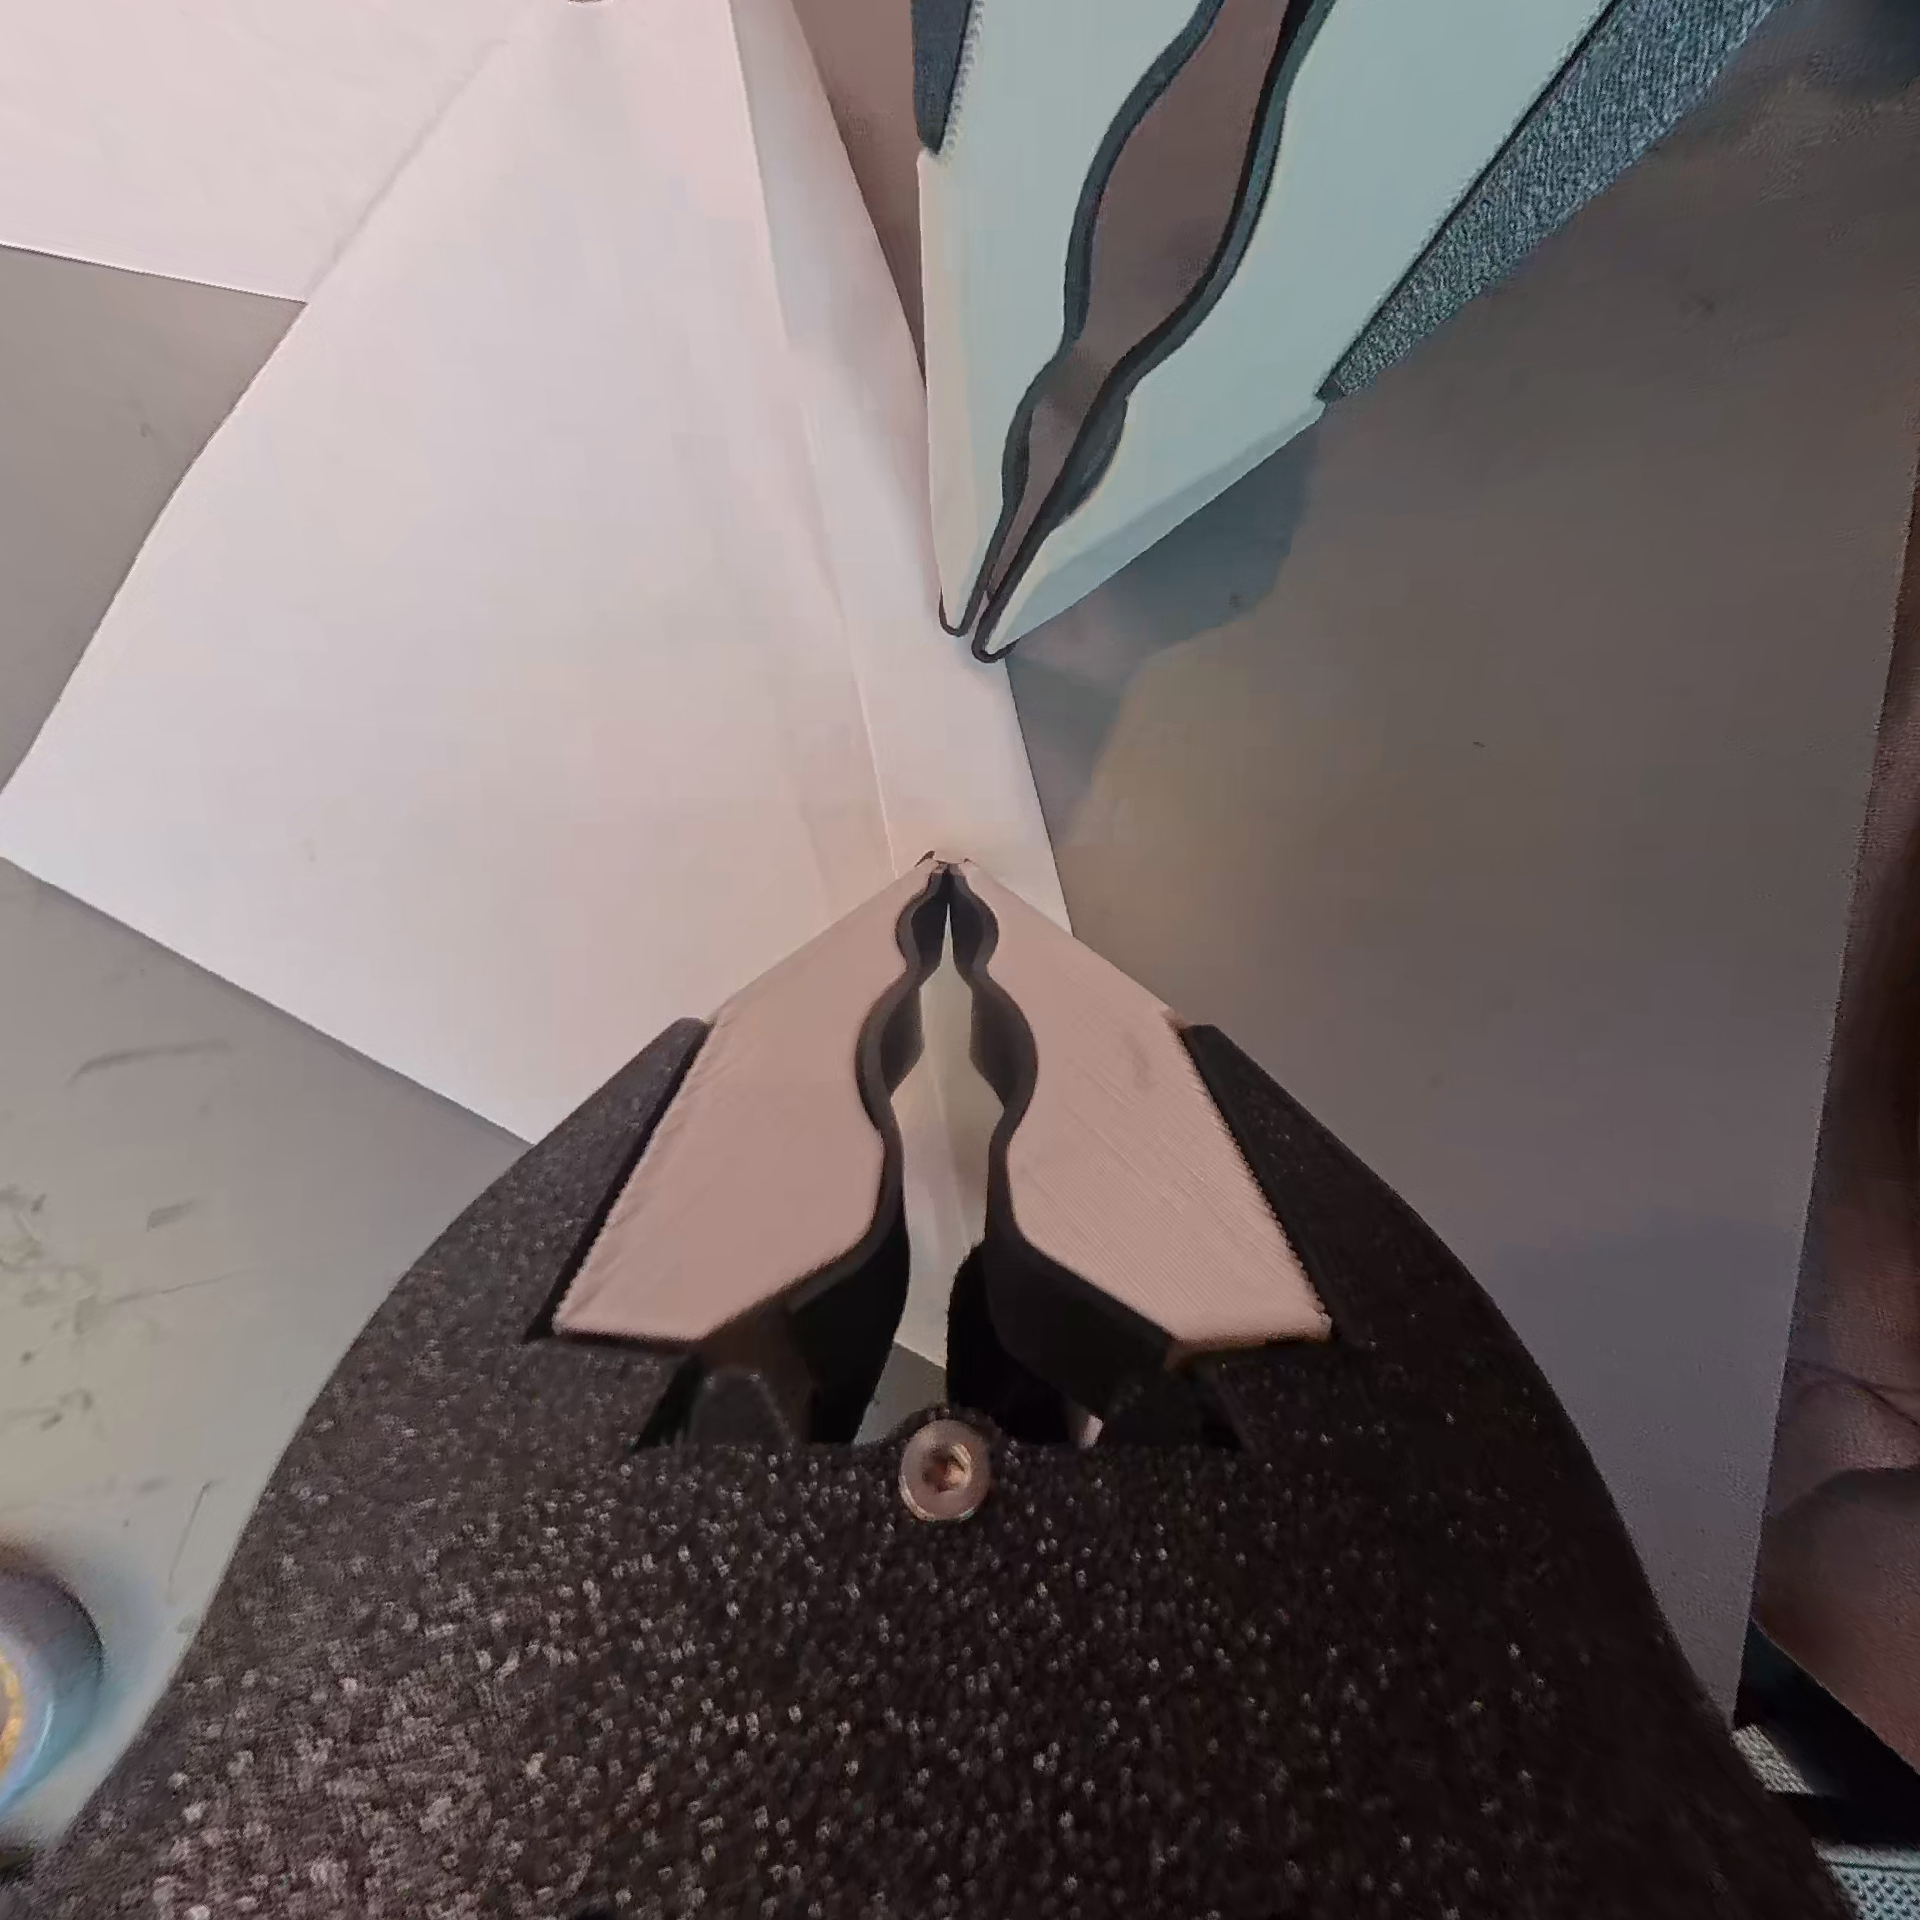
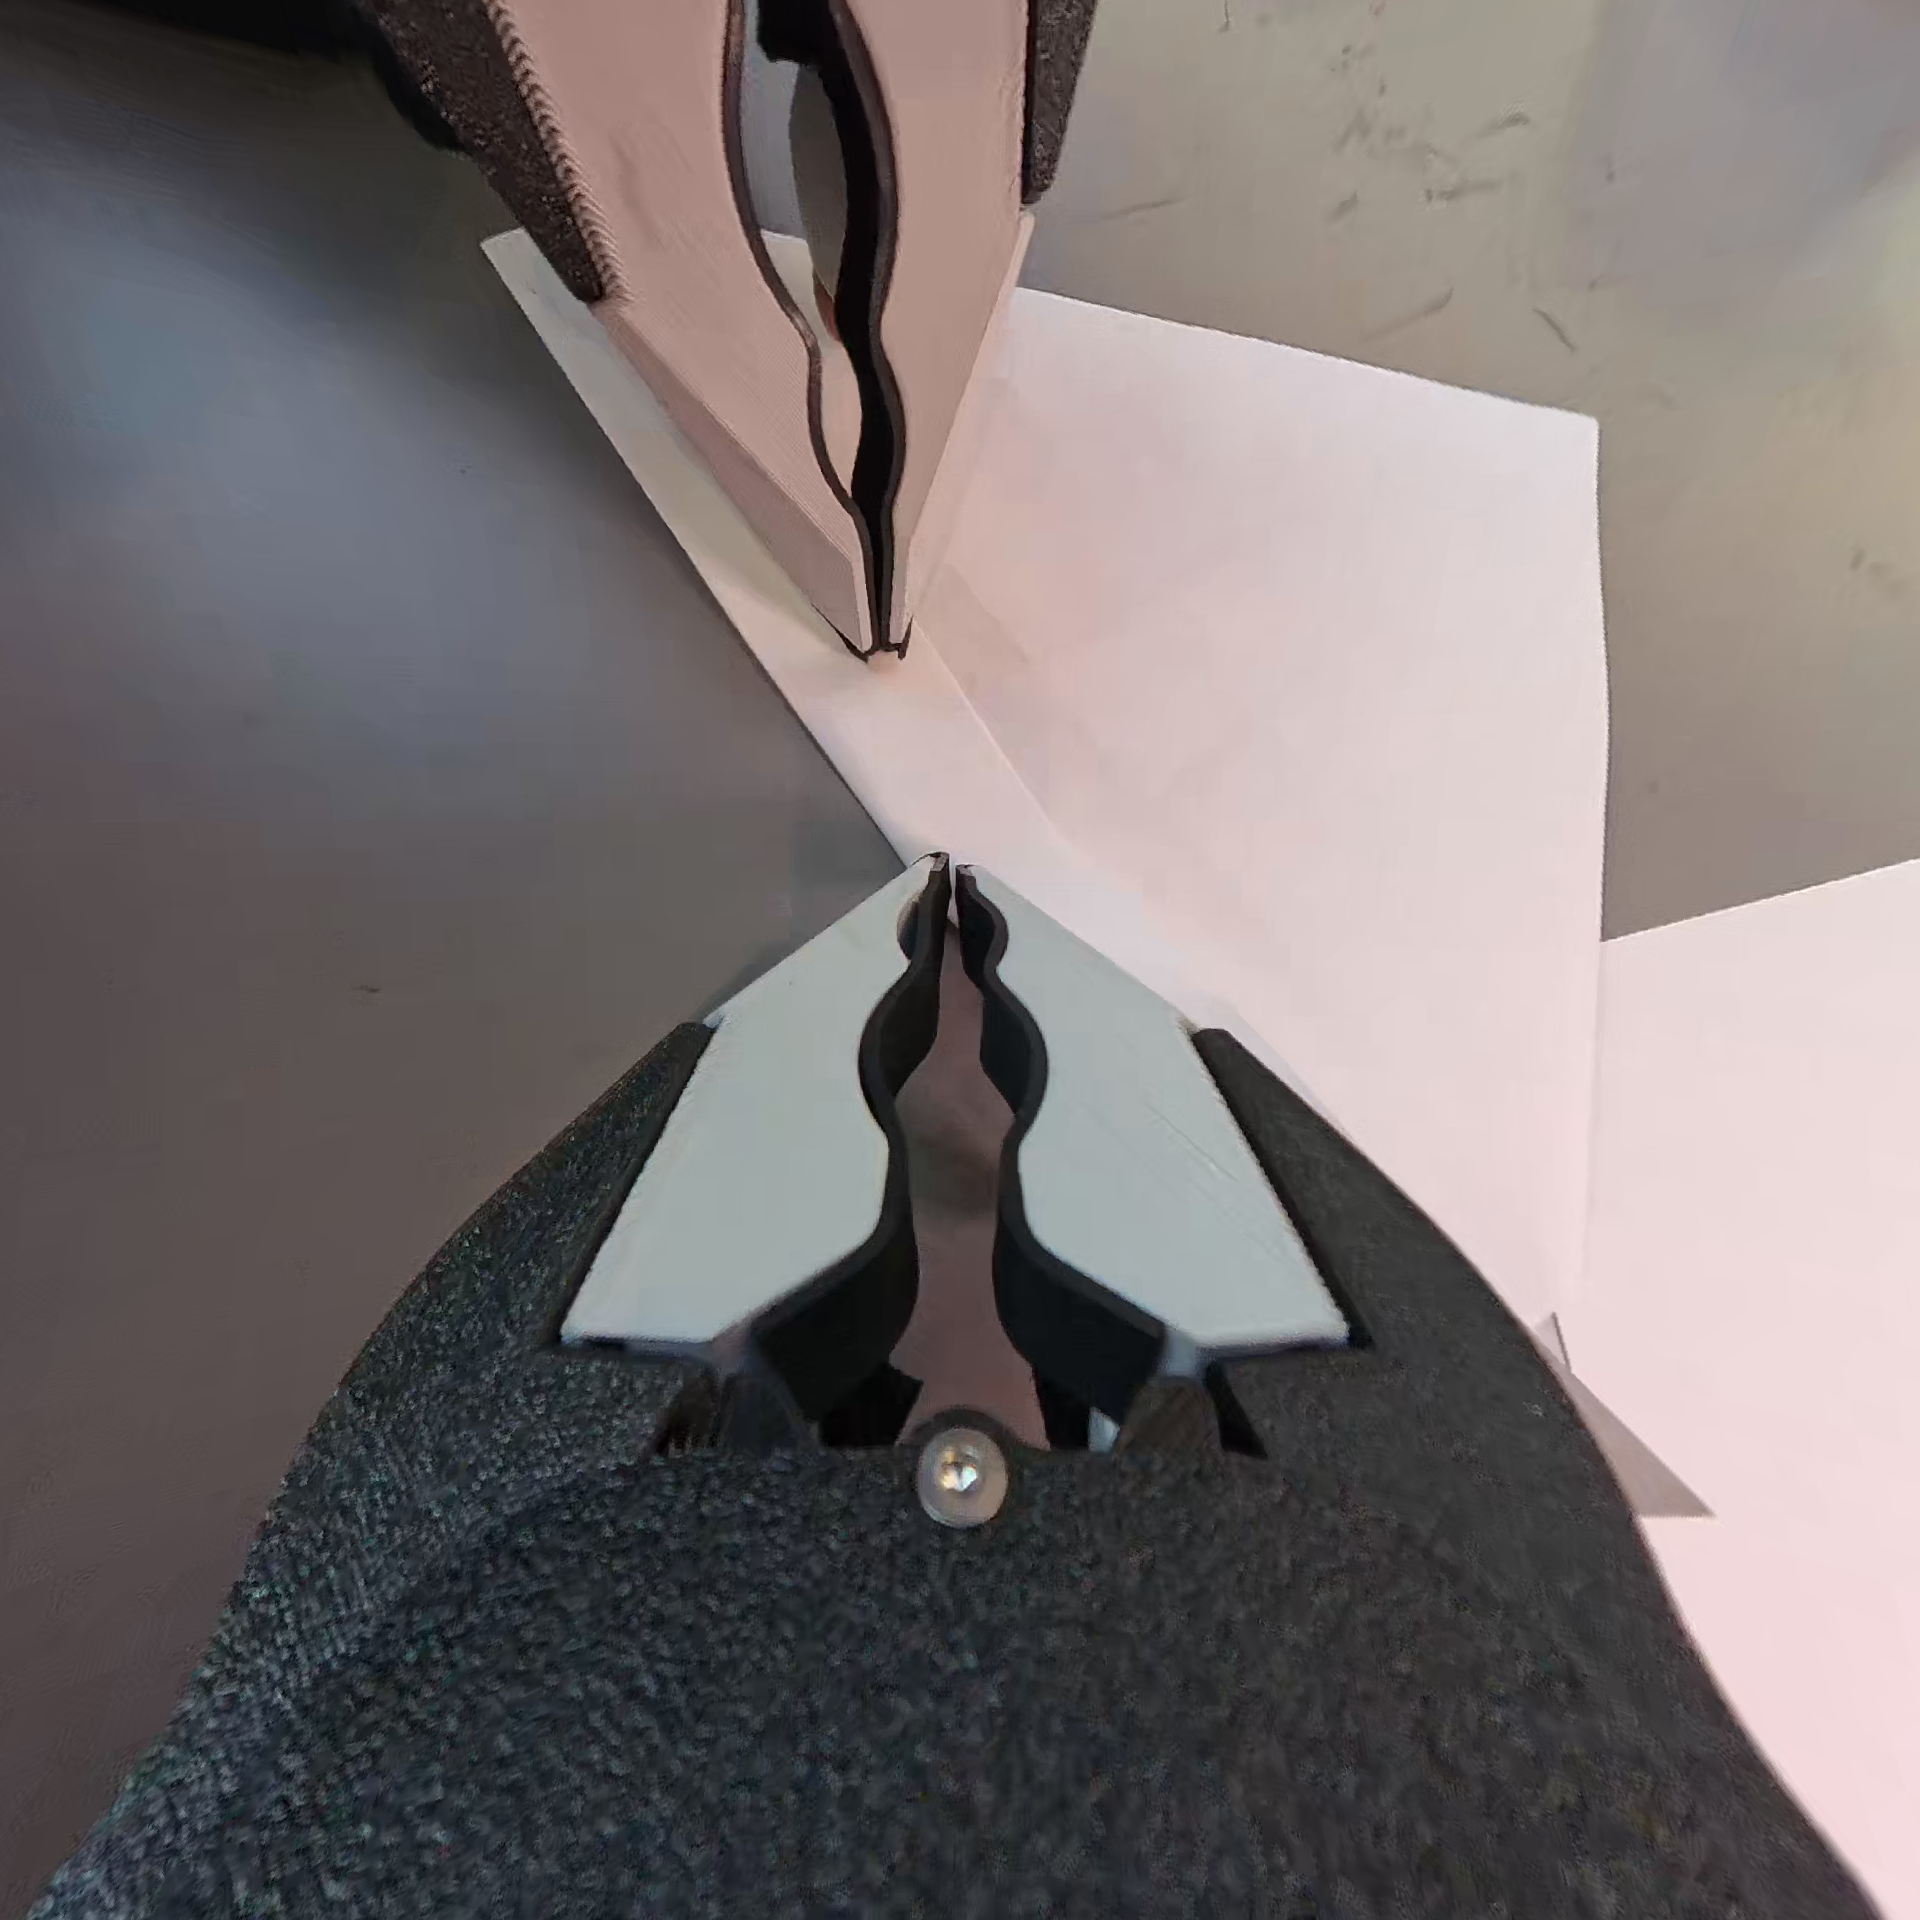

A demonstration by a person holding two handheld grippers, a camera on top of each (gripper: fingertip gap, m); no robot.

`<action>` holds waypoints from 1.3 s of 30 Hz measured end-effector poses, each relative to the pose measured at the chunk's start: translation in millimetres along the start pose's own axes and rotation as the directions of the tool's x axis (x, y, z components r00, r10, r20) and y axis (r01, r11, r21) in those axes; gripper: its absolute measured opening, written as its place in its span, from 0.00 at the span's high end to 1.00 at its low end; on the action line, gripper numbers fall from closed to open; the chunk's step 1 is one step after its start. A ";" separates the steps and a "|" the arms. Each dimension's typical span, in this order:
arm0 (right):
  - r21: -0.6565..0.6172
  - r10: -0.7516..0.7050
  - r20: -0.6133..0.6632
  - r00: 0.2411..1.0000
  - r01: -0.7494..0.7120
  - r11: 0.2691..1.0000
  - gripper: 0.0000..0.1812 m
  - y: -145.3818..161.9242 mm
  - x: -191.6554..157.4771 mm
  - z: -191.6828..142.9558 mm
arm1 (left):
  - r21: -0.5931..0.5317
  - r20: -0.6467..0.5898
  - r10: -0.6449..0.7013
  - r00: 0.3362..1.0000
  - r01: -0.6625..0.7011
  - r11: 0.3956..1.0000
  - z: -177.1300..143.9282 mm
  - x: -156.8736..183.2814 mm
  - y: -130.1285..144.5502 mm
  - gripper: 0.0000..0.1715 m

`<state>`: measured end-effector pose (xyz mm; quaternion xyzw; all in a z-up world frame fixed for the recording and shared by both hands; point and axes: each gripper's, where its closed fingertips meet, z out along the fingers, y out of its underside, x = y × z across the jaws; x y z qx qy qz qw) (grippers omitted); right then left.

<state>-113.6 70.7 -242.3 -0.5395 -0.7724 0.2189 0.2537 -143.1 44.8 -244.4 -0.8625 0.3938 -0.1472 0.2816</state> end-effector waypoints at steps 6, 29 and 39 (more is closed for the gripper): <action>-0.038 0.097 0.078 0.992 -0.094 0.995 1.00 0.4 -0.5 0.8 | 0.085 -0.033 0.009 0.999 -0.006 0.996 -2.9 16.4 -23.9 1.00; -0.022 0.124 0.017 0.992 -0.124 0.992 1.00 12.9 8.7 -7.2 | 0.004 -0.030 0.016 0.999 -0.015 1.000 14.9 15.2 -17.2 1.00; -0.031 0.141 0.009 0.990 -0.140 0.990 1.00 17.3 14.9 -9.4 | 0.022 -0.039 0.016 0.999 -0.015 1.000 14.6 15.2 -17.0 1.00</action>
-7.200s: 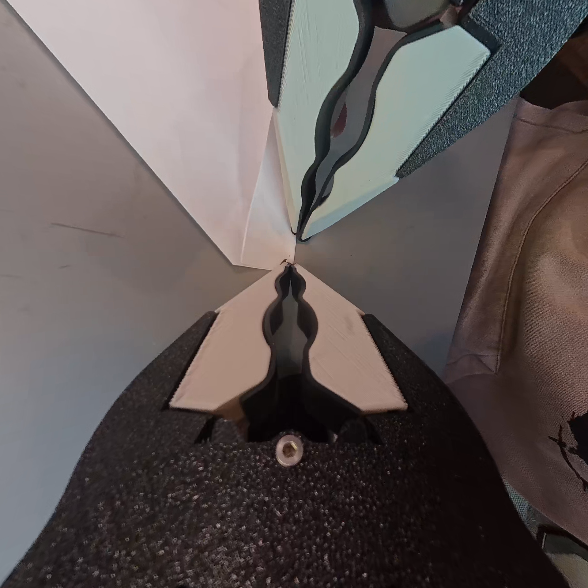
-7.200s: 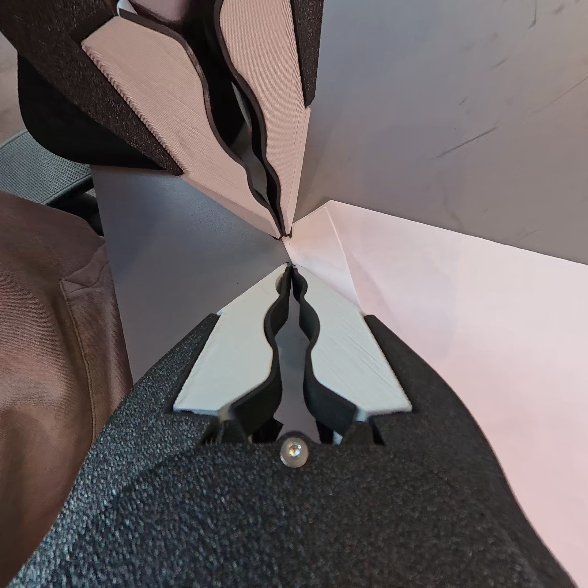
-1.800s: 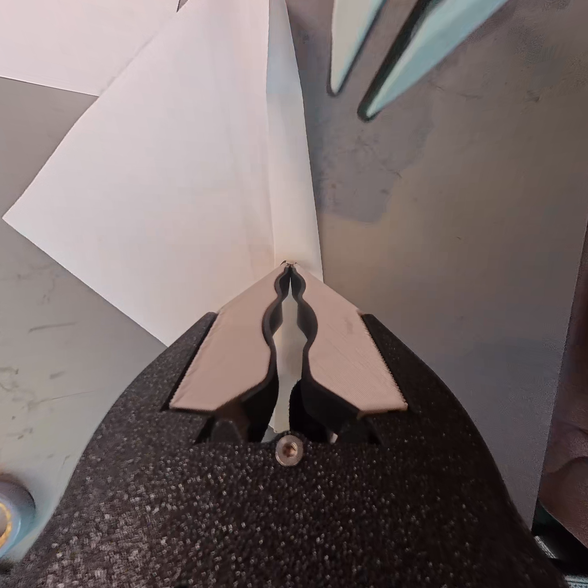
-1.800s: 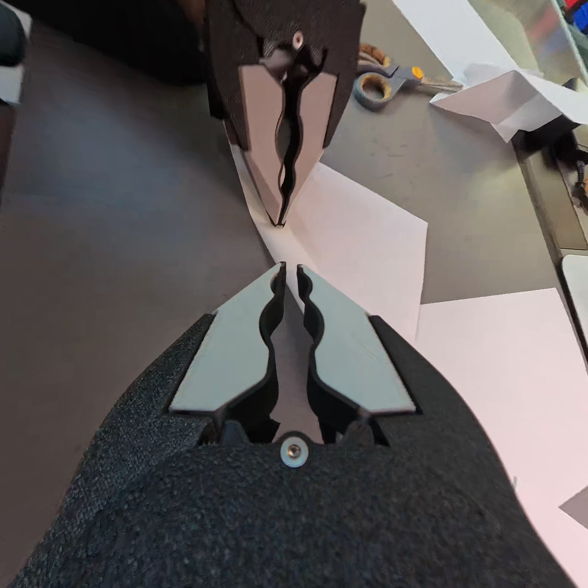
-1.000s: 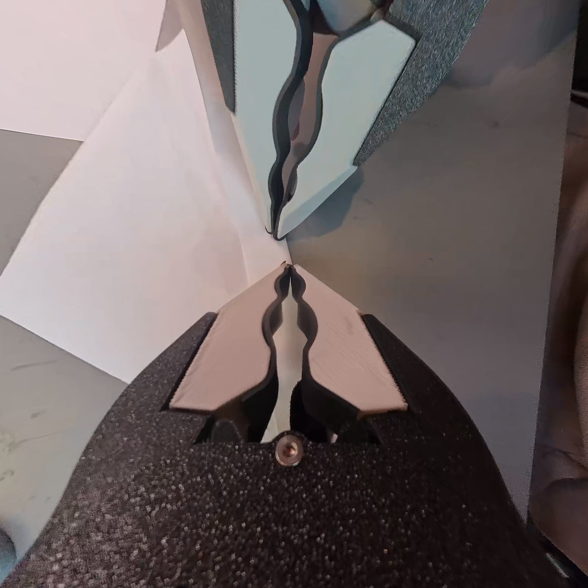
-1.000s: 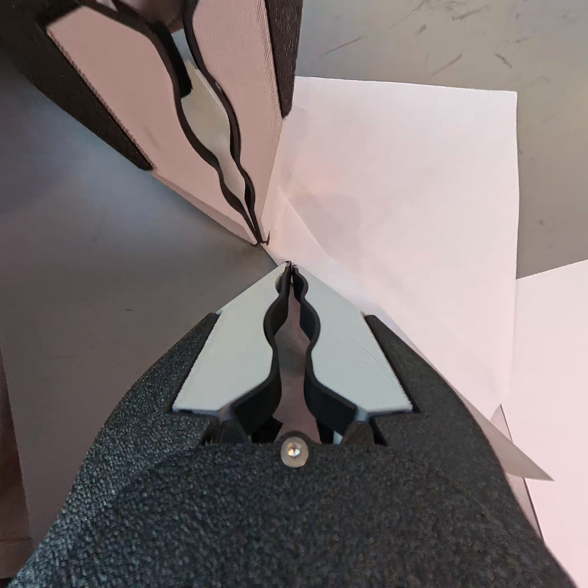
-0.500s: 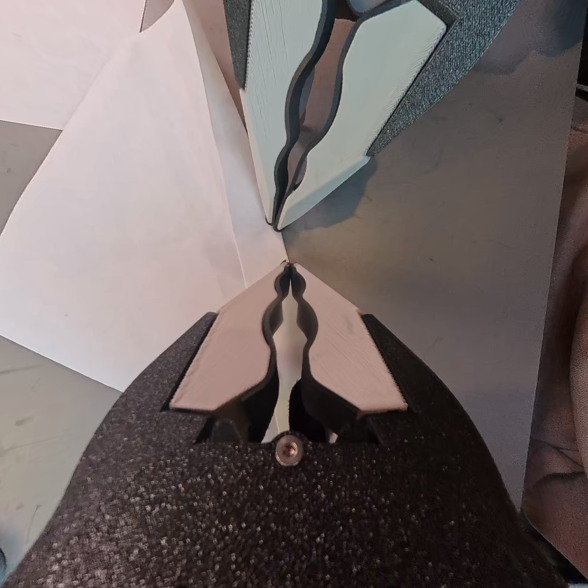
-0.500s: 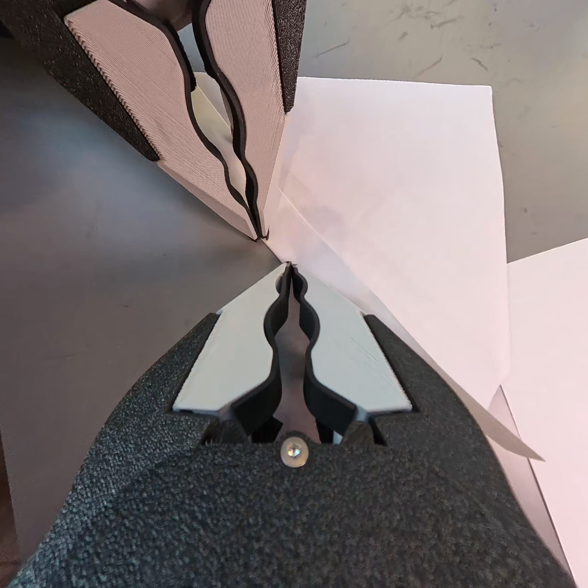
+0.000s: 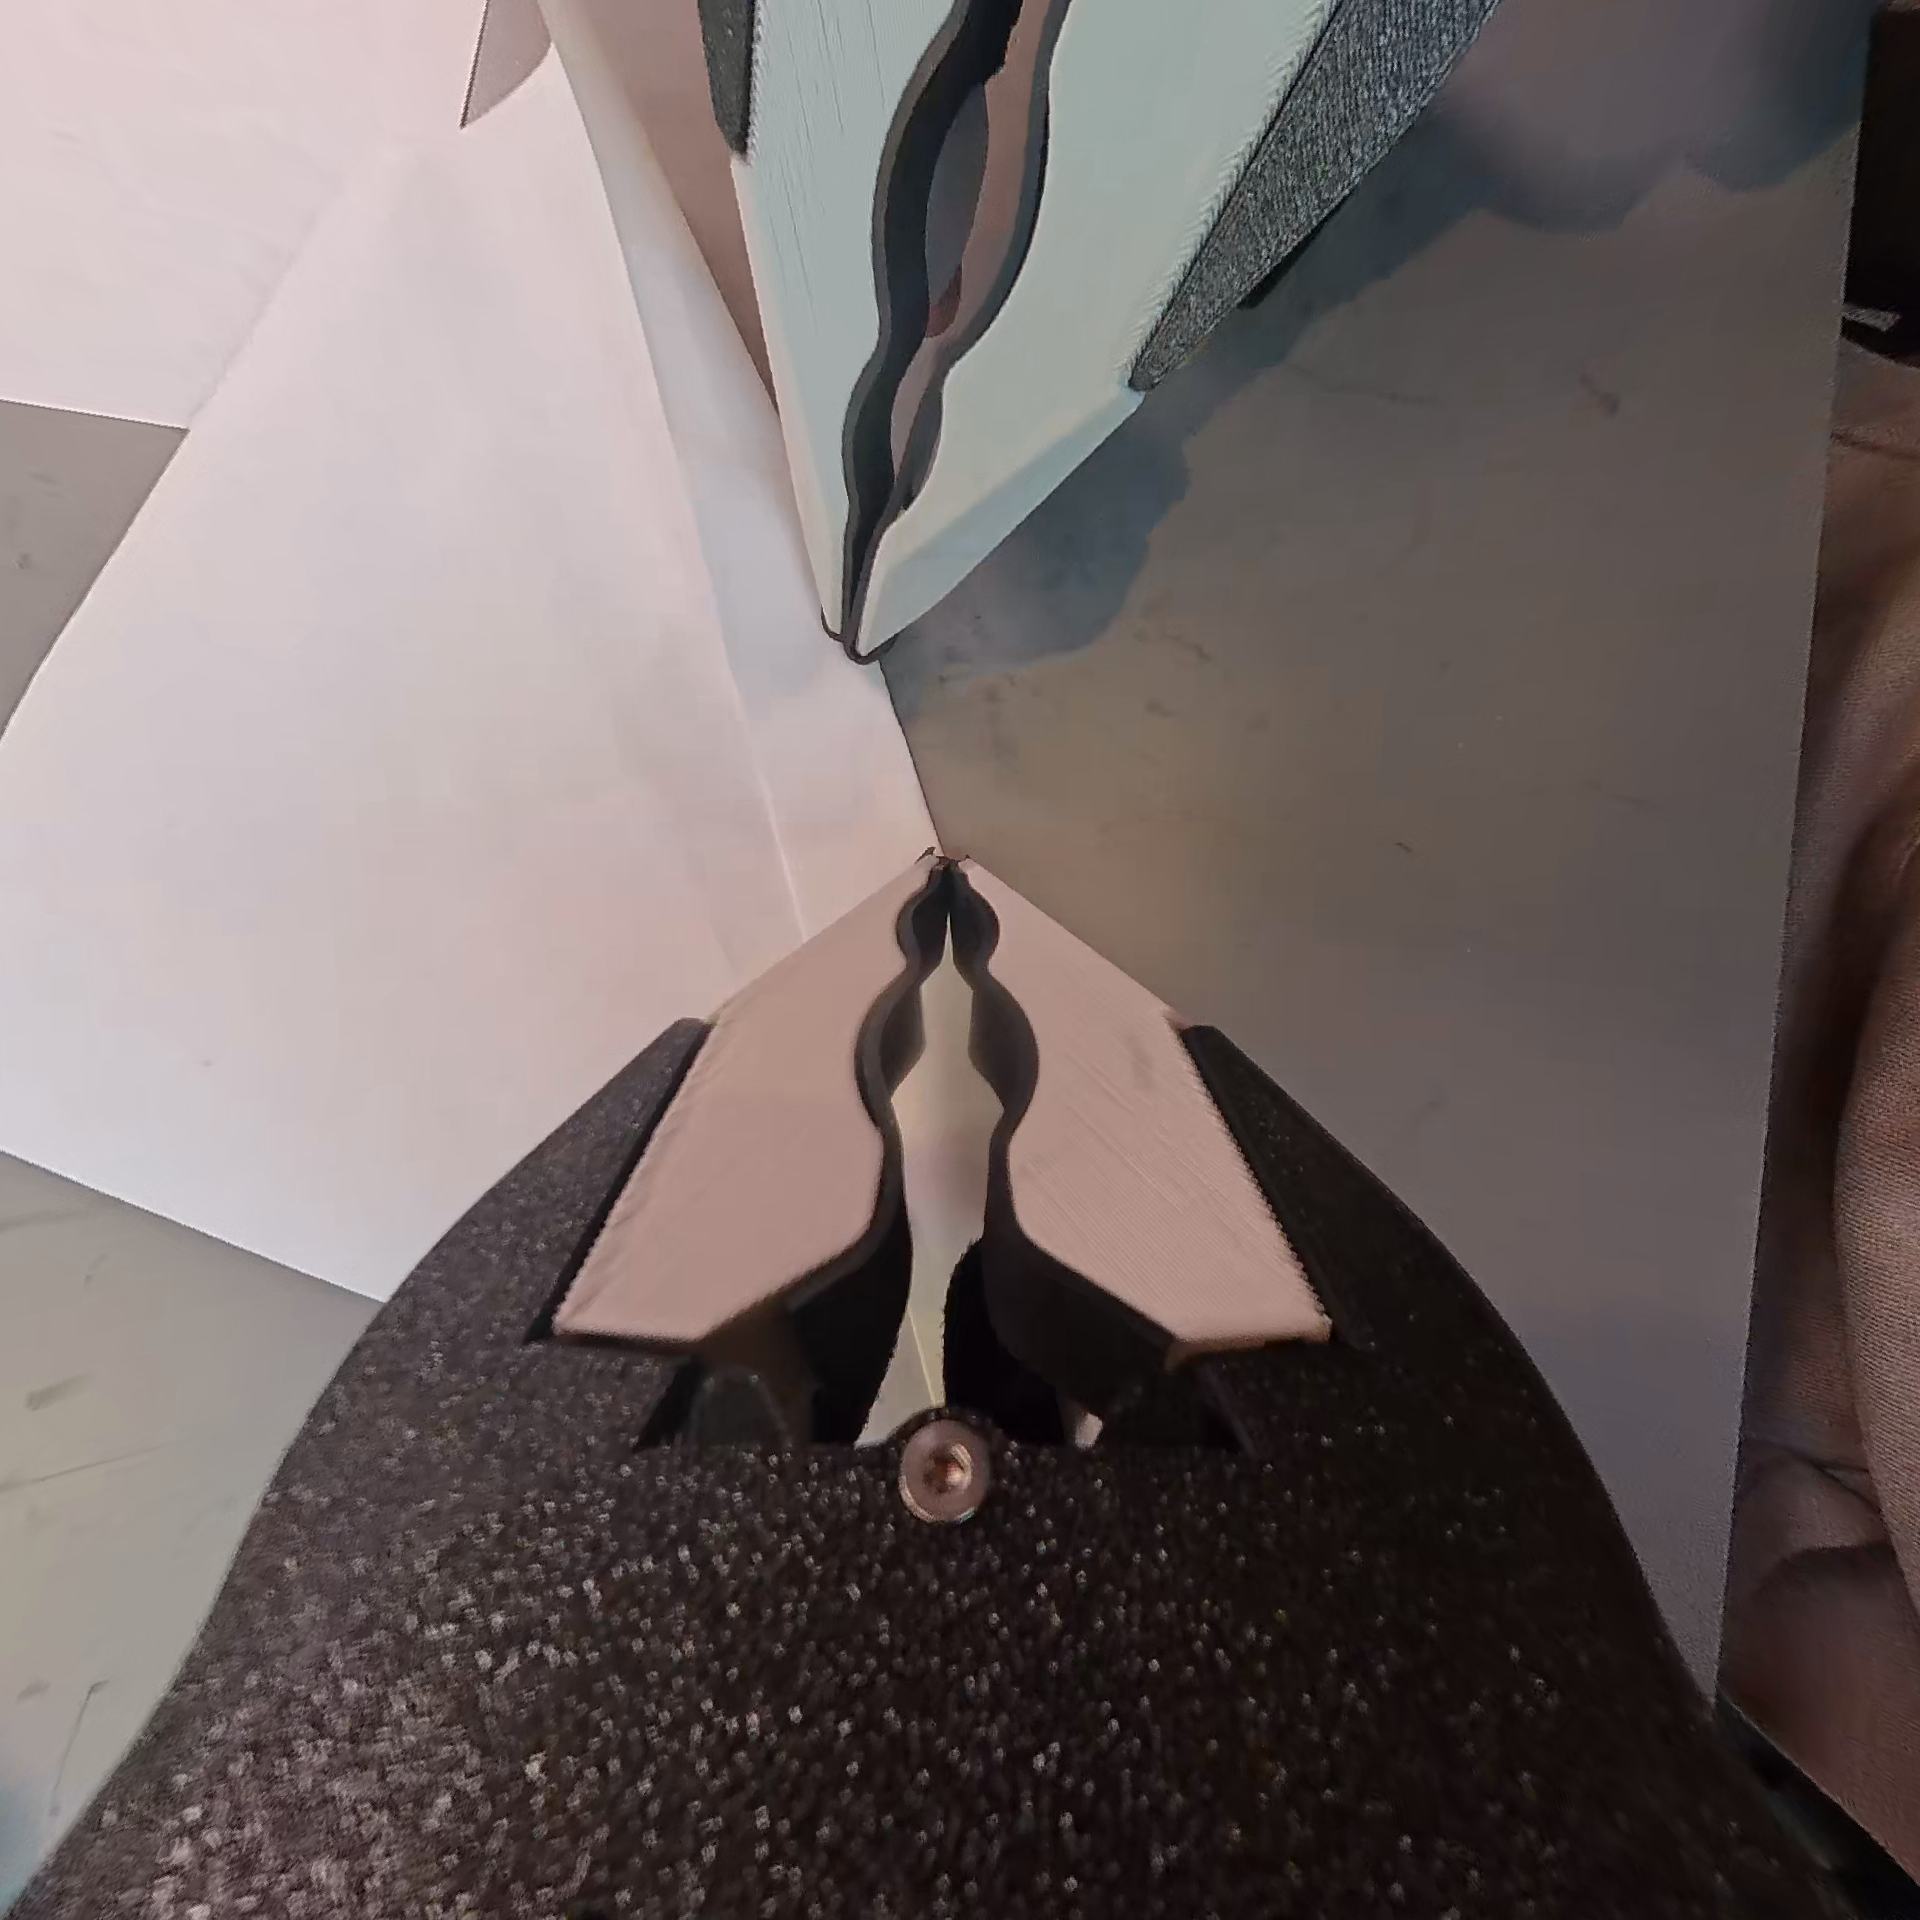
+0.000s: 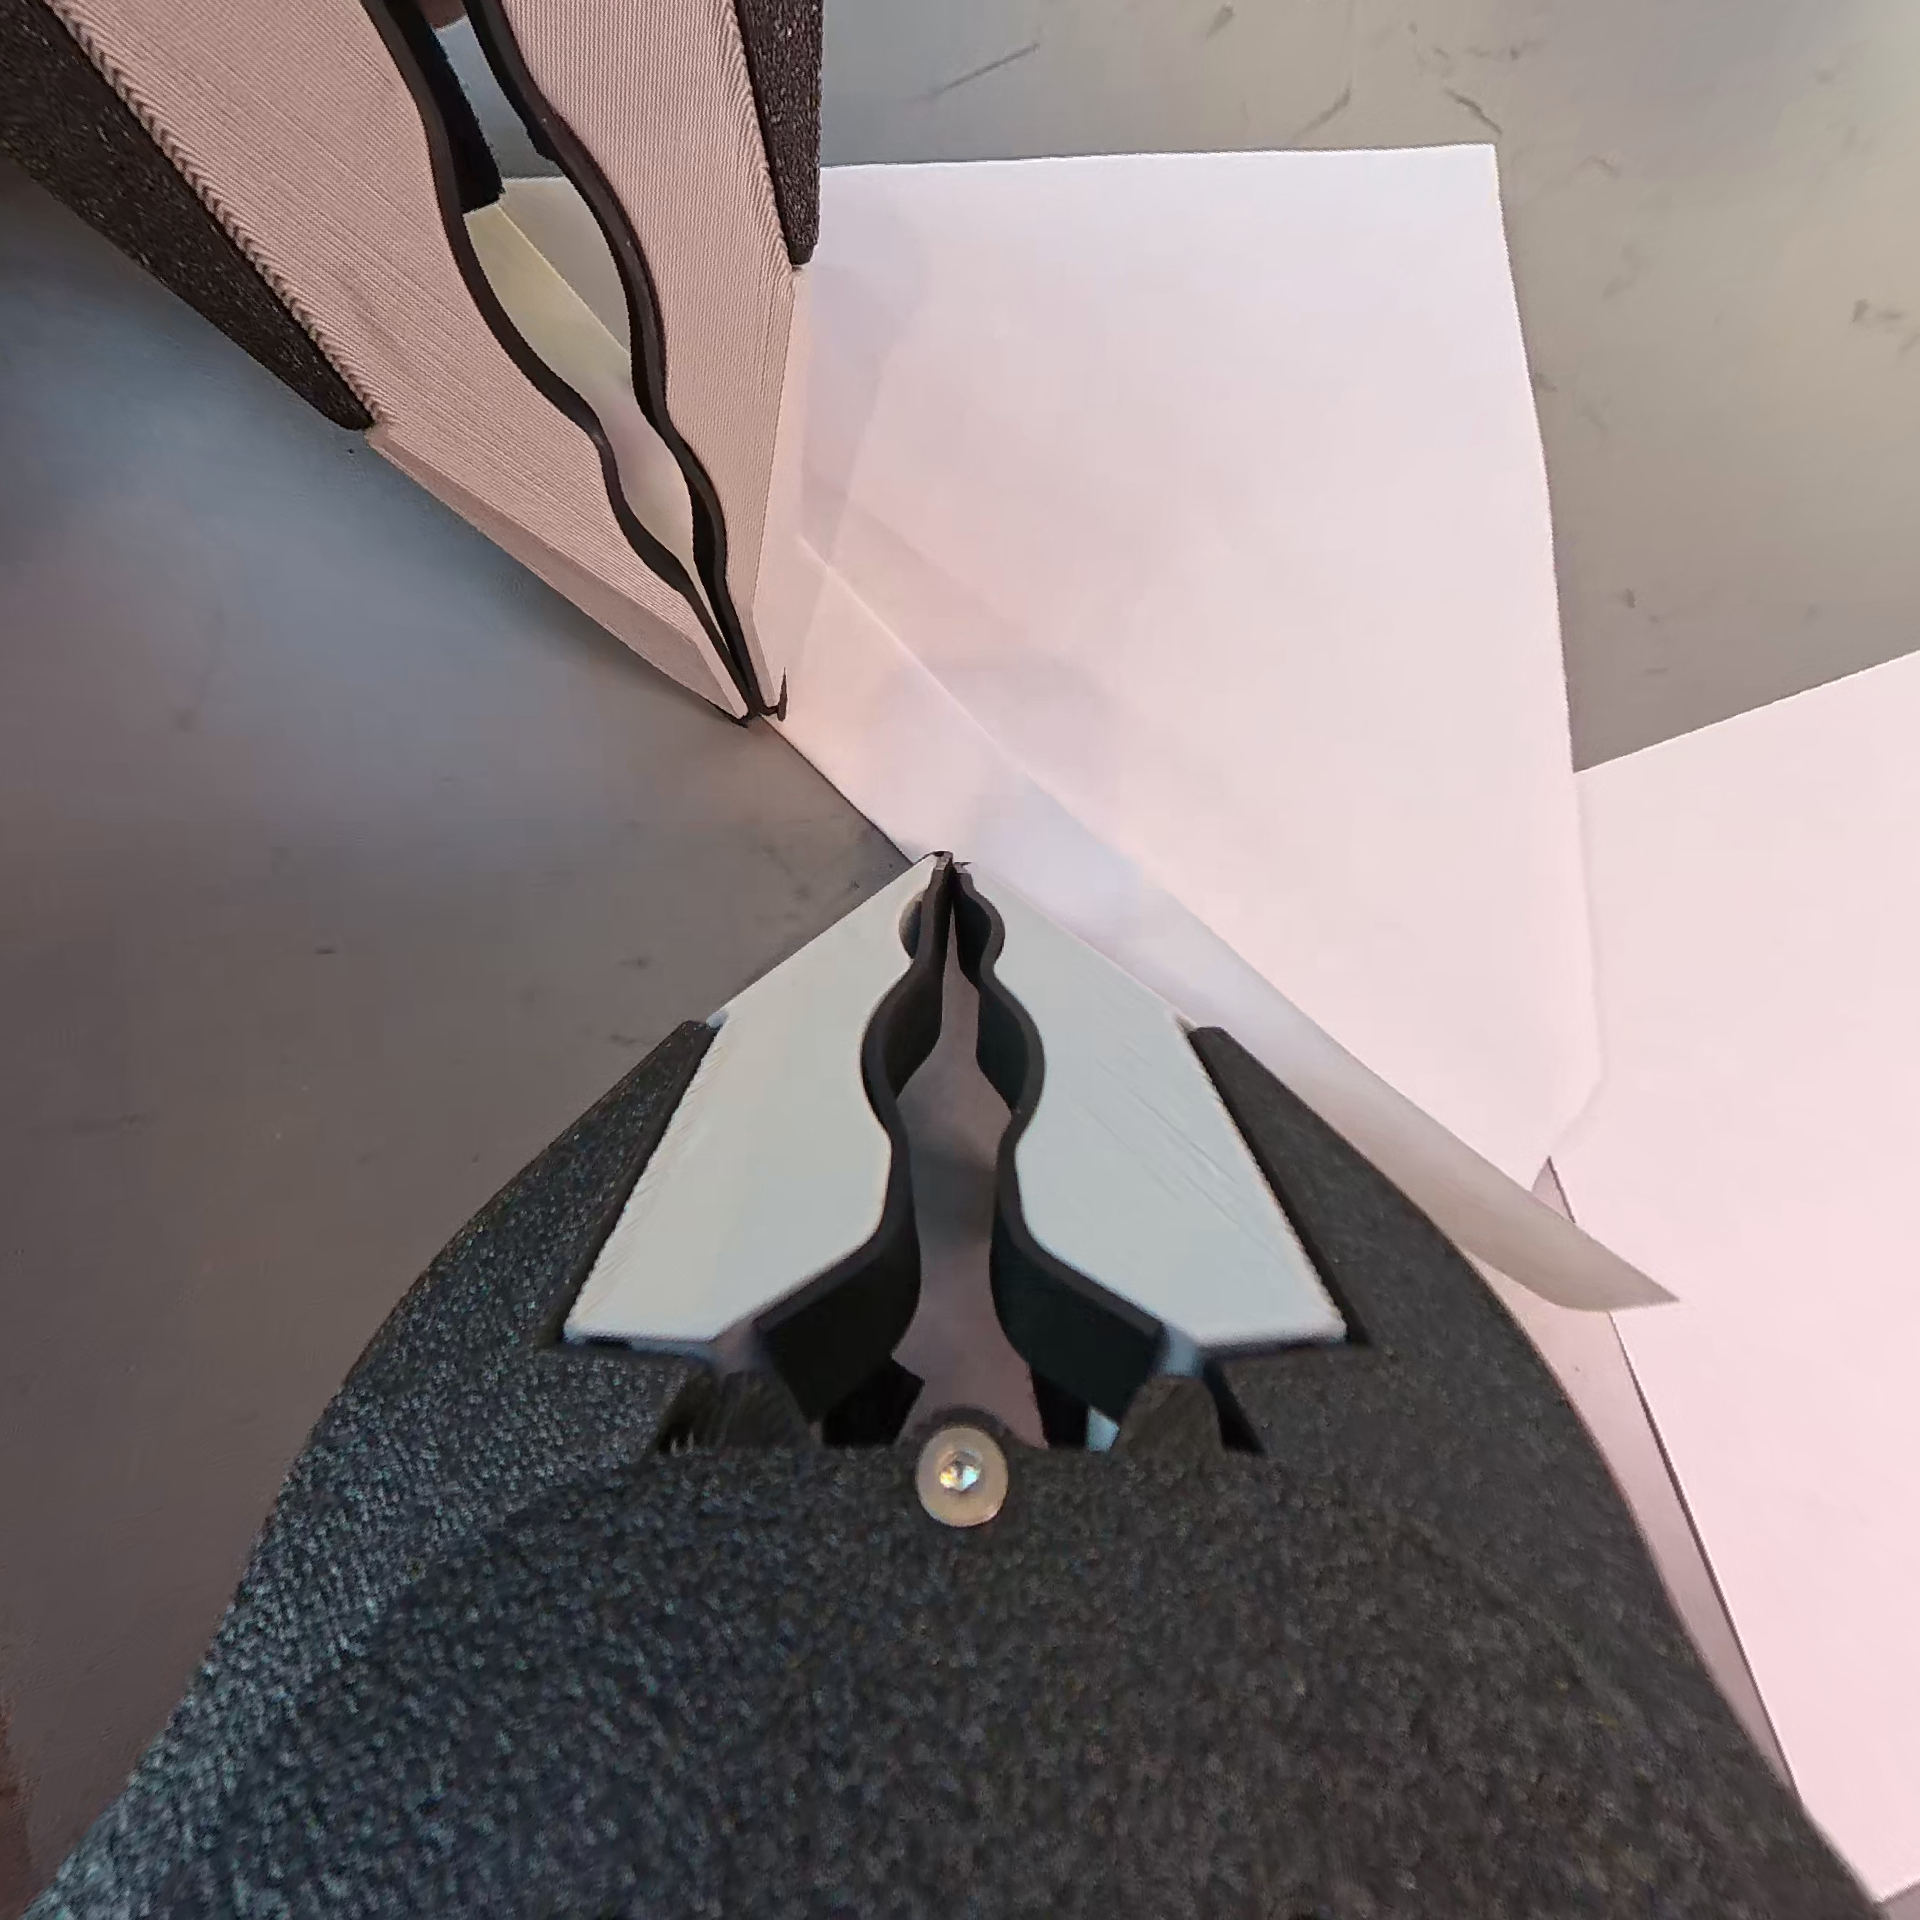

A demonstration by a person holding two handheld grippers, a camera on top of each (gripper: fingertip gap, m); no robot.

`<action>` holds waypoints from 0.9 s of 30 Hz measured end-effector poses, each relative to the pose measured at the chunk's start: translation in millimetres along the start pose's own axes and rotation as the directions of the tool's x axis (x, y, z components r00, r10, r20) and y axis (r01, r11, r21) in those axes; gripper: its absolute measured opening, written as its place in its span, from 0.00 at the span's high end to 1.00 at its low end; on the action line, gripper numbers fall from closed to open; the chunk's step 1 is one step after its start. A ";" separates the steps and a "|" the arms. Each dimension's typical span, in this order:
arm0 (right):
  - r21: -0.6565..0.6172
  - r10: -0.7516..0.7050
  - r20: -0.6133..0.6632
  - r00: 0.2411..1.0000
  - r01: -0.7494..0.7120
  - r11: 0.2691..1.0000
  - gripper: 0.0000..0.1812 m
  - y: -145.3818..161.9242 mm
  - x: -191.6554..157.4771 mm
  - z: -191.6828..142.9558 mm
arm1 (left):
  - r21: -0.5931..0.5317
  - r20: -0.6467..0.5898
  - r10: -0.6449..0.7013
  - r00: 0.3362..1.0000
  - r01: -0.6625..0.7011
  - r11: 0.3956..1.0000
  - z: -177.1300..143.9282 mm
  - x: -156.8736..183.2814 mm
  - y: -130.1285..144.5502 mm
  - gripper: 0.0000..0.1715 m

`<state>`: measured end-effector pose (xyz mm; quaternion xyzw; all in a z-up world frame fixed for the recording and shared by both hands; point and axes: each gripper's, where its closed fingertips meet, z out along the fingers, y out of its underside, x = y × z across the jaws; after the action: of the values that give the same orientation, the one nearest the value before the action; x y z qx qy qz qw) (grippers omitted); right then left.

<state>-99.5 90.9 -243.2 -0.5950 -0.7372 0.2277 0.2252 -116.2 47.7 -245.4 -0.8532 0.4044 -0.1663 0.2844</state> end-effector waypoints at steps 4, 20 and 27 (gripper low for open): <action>-0.007 0.003 0.003 1.000 -0.003 1.000 1.00 4.7 4.4 -2.6 | 0.004 0.006 0.001 1.000 -0.001 1.000 -0.1 -0.1 0.1 1.00; -0.039 0.076 0.051 0.996 -0.074 0.996 1.00 16.5 17.9 -10.1 | 0.010 0.016 0.014 1.000 -0.014 1.000 -0.4 -0.2 0.3 1.00; -0.053 0.101 0.046 0.994 -0.099 0.994 1.00 20.3 25.0 -12.4 | 0.007 0.029 0.024 0.999 -0.025 1.000 -0.4 -0.2 0.6 1.00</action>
<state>-81.1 120.1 -244.2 -0.6311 -0.7172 0.2342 0.1804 -116.9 47.4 -245.5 -0.8495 0.4100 -0.1517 0.2953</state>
